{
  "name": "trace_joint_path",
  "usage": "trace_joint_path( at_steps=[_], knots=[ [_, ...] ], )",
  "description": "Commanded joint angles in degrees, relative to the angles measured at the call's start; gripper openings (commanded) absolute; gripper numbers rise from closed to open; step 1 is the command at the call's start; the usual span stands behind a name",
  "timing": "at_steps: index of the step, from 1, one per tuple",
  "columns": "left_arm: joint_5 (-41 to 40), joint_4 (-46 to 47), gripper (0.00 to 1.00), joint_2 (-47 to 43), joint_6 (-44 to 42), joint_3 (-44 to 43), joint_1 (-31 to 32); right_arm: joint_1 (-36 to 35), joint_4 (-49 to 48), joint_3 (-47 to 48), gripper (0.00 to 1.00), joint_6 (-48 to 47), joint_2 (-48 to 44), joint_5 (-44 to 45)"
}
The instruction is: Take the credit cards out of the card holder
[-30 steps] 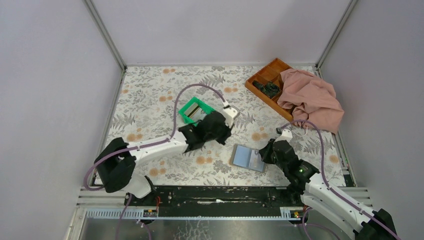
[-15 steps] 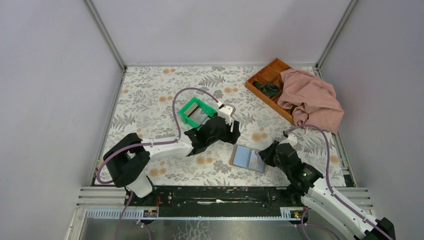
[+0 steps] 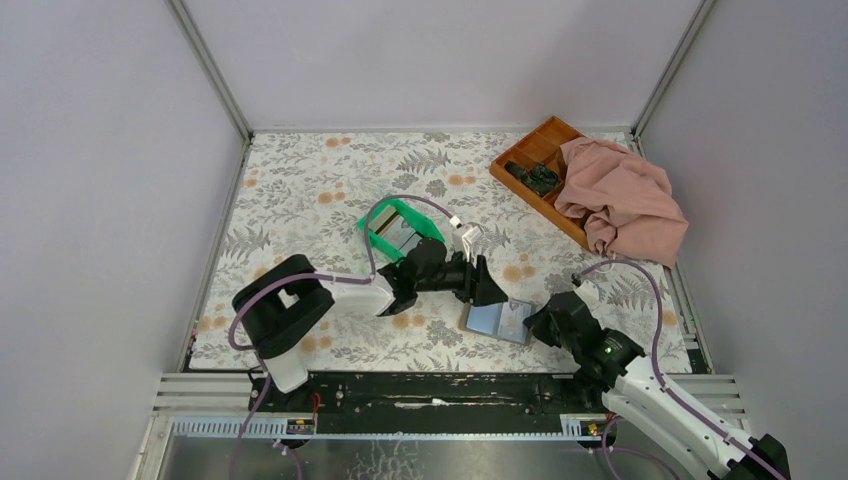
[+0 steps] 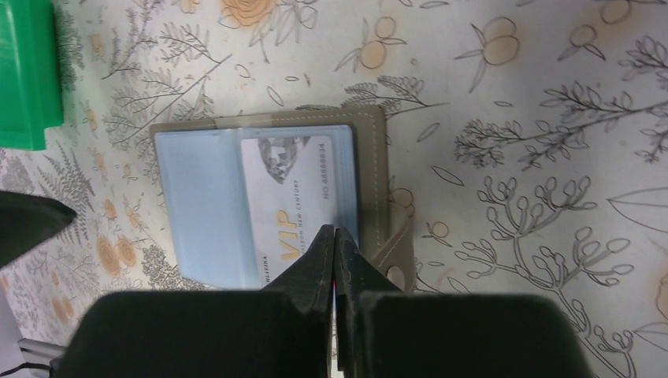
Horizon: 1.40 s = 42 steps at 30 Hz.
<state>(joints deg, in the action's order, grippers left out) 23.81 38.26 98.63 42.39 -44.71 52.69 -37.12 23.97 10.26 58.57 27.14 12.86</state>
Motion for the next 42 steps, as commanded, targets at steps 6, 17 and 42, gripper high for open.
trace_joint_path(
  at_steps=[6,17,42],
  knots=[
    [6.18,4.57,0.58,3.87,3.86,2.93,3.22,-0.44,4.12,2.1,0.0,2.74,1.7,1.65],
    [2.01,5.55,0.48,10.11,8.07,6.15,4.26,-0.39,1.9,1.26,0.0,2.17,3.36,0.14],
    [7.69,-4.13,0.47,3.92,3.23,-0.61,0.84,-0.32,-5.23,-0.37,0.0,2.96,9.77,2.45]
  ],
)
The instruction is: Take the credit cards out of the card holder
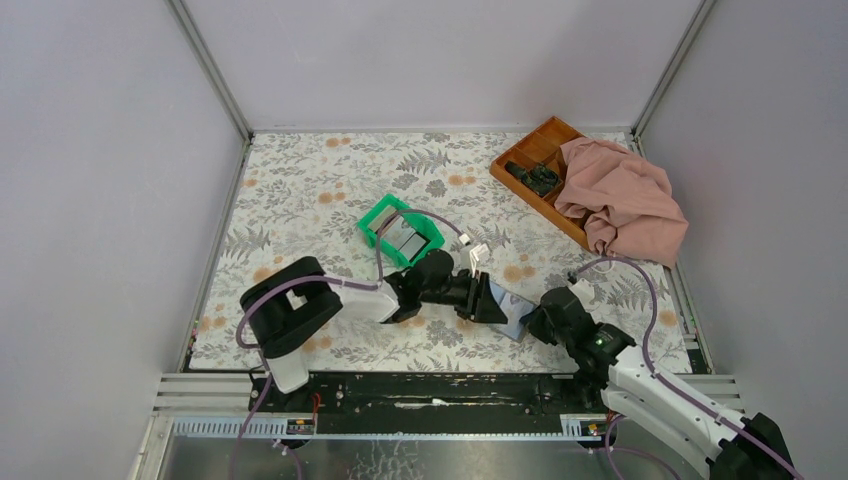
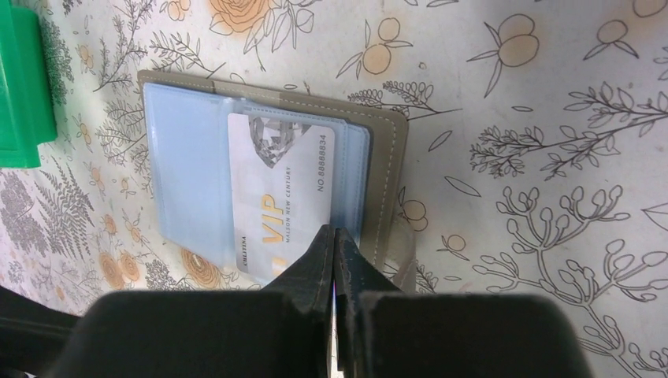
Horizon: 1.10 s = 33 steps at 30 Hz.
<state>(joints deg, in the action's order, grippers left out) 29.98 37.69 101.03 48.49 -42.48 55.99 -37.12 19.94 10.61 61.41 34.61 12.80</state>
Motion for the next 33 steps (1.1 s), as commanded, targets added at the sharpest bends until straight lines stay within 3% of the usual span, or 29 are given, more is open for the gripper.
trace_joint_path(
  at_steps=[1,13,24,30,33],
  knots=[
    [2.32,-2.7,0.48,2.55,-2.2,-3.13,-3.22,-0.32,-1.91,-0.73,0.0,-0.19,2.87,2.73],
    [2.38,-3.4,0.5,9.85,-3.59,-5.87,-7.23,-0.32,-4.99,1.89,0.0,-3.88,9.62,4.96],
    [4.75,4.31,0.48,14.94,1.32,-6.11,-7.4,-0.32,-8.19,0.54,0.0,-3.11,11.54,2.88],
    [5.94,8.29,0.42,16.78,4.23,-5.13,-7.37,-0.32,-8.81,0.51,0.0,-3.17,11.9,2.42],
    [6.0,8.53,0.32,16.81,4.55,-4.59,-7.38,-0.32,-8.93,0.38,0.0,-3.03,11.9,2.34]
  ],
)
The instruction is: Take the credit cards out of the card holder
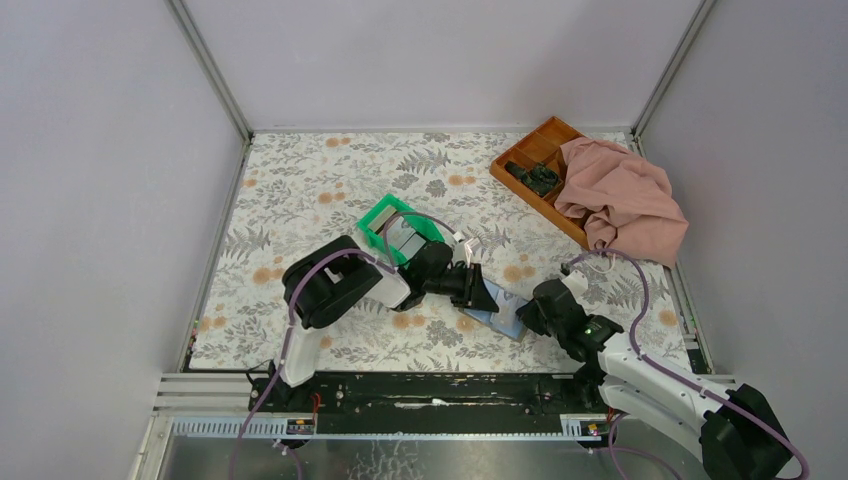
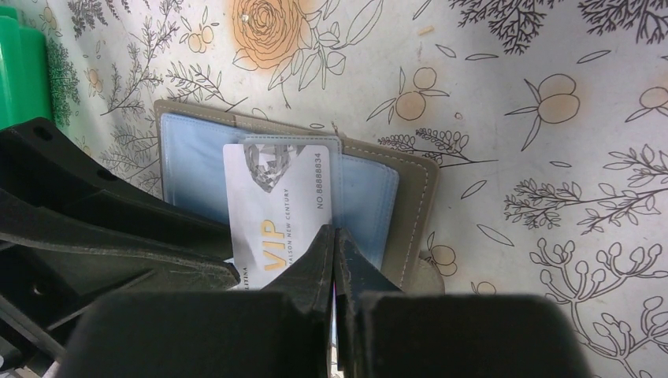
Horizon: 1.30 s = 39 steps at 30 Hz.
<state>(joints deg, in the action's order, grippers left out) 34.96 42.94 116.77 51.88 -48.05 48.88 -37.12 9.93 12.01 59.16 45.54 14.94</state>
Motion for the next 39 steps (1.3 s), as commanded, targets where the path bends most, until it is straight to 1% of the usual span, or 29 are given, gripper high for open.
trace_joint_path(
  at_steps=[1,4,5,12,18,24,30,33,35,37,39],
  knots=[
    [1.0,3.25,0.25,1.02,1.06,1.09,-0.28,-0.32,1.06,-1.07,0.0,-0.79,0.96,0.19],
    [1.94,3.33,0.02,1.31,0.87,0.97,-0.34,-0.31,0.99,-1.24,0.0,-0.84,1.01,0.23],
    [2.15,3.36,0.0,1.33,0.99,0.95,-0.34,-0.32,1.1,-1.28,0.0,-0.88,1.06,0.21],
    [2.96,4.27,0.0,0.99,1.15,2.22,-0.89,-0.32,1.25,-1.46,0.0,-0.82,0.44,0.26],
    [4.27,6.04,0.0,-1.8,0.76,7.02,-4.85,-0.32,1.23,-1.56,0.0,-0.88,0.05,0.28],
    [4.19,3.83,0.0,-6.0,-1.57,9.97,-7.4,-0.32,0.78,-1.83,0.0,-0.98,0.3,0.15],
    [2.92,-3.47,0.0,-12.96,-5.96,9.47,-8.06,-0.32,0.06,-1.95,0.0,-1.27,0.21,-0.24],
    [3.09,-7.49,0.0,-16.17,-8.71,6.87,-8.74,-0.32,-1.12,-2.13,0.0,-1.62,0.06,-0.57],
    [4.78,-12.08,0.0,-17.51,-11.42,3.79,-10.0,-0.31,-2.63,-2.4,0.0,-2.12,0.35,-1.24],
    [7.0,-21.22,0.0,-18.94,-17.45,-0.85,-11.58,-0.32,-3.68,-2.39,0.0,-2.81,0.87,-2.05],
    [4.6,-33.99,0.0,-20.35,-25.04,-6.4,-12.84,-0.32,-4.76,-2.18,0.0,-4.09,1.63,-2.76]
  ],
)
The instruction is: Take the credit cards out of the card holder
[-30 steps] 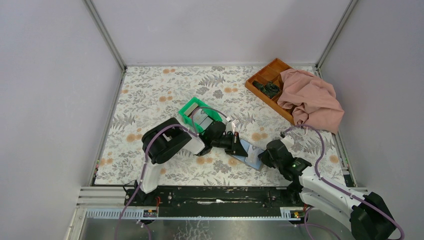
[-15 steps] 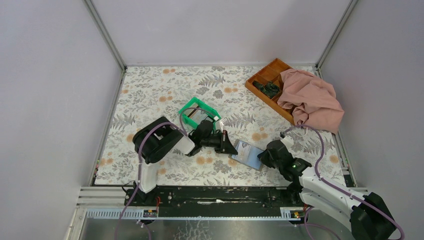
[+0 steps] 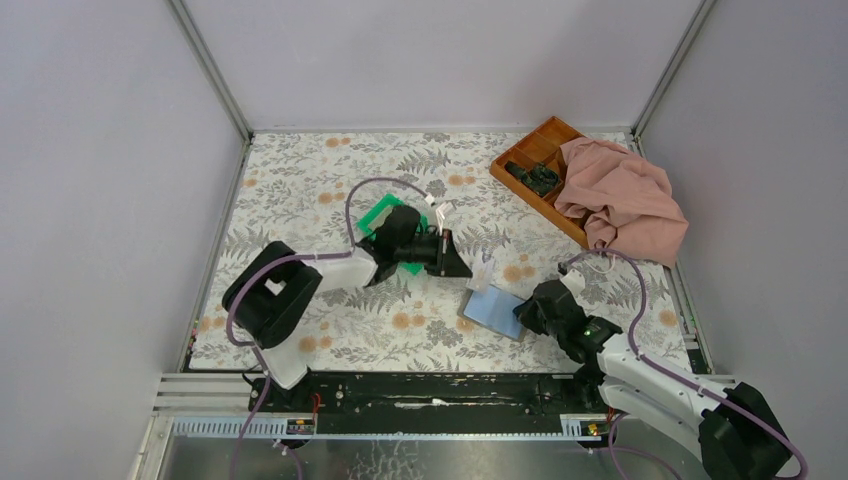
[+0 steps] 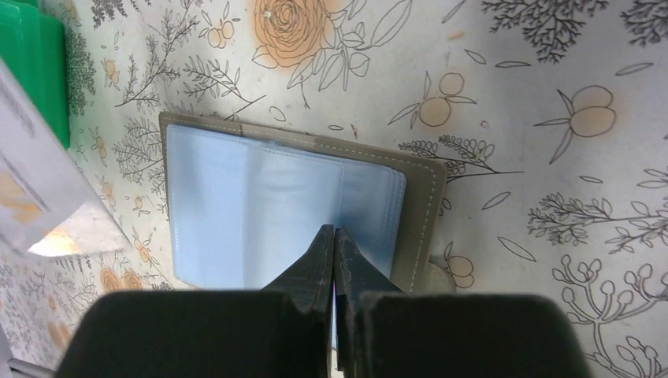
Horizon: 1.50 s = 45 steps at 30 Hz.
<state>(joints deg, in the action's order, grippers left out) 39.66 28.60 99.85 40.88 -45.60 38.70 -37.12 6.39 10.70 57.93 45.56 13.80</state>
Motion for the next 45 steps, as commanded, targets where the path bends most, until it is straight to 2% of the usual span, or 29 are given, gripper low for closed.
trace_joint_path(
  at_steps=[1,3,4,8,14,20,27,35,45],
  knots=[
    [-3.47,-25.75,0.0,-3.85,-18.0,-11.66,-3.1,-0.32,-1.81,-0.86,0.0,-3.49,1.96,-2.1],
    [-5.27,-36.59,0.0,-3.56,-26.53,-17.77,-3.94,-0.32,-3.4,-0.92,0.0,-4.6,2.57,-2.92],
    [-3.5,-40.89,0.0,-2.69,-31.1,-20.75,-5.53,-0.32,-4.47,-1.01,0.01,-5.22,3.02,-3.74],
    [-0.82,-56.47,0.0,3.01,-39.94,-34.63,-11.42,-0.32,-8.4,-0.85,0.02,-7.76,6.88,-7.03],
    [-15.3,-69.5,0.0,2.06,-48.39,-43.01,-14.11,-0.32,-9.89,-0.31,0.02,-11.86,12.0,-10.76],
    [-23.32,-79.34,0.0,1.79,-54.35,-46.88,-14.92,-0.32,-13.4,0.08,0.03,-14.77,16.17,-12.57],
    [-24.59,-82.15,0.0,-0.49,-56.67,-44.95,-16.01,-0.32,-13.47,3.35,0.03,-18.4,21.54,-14.07],
    [-25.06,-83.73,0.0,7.0,-55.7,-49.19,-16.02,-0.32,-13.61,1.97,0.03,-18.61,18.98,-14.19],
    [-26.54,-83.8,0.0,12.64,-56.59,-52.28,-15.94,-0.32,-13.23,2.88,0.04,-18.8,20.53,-13.81]
  ],
)
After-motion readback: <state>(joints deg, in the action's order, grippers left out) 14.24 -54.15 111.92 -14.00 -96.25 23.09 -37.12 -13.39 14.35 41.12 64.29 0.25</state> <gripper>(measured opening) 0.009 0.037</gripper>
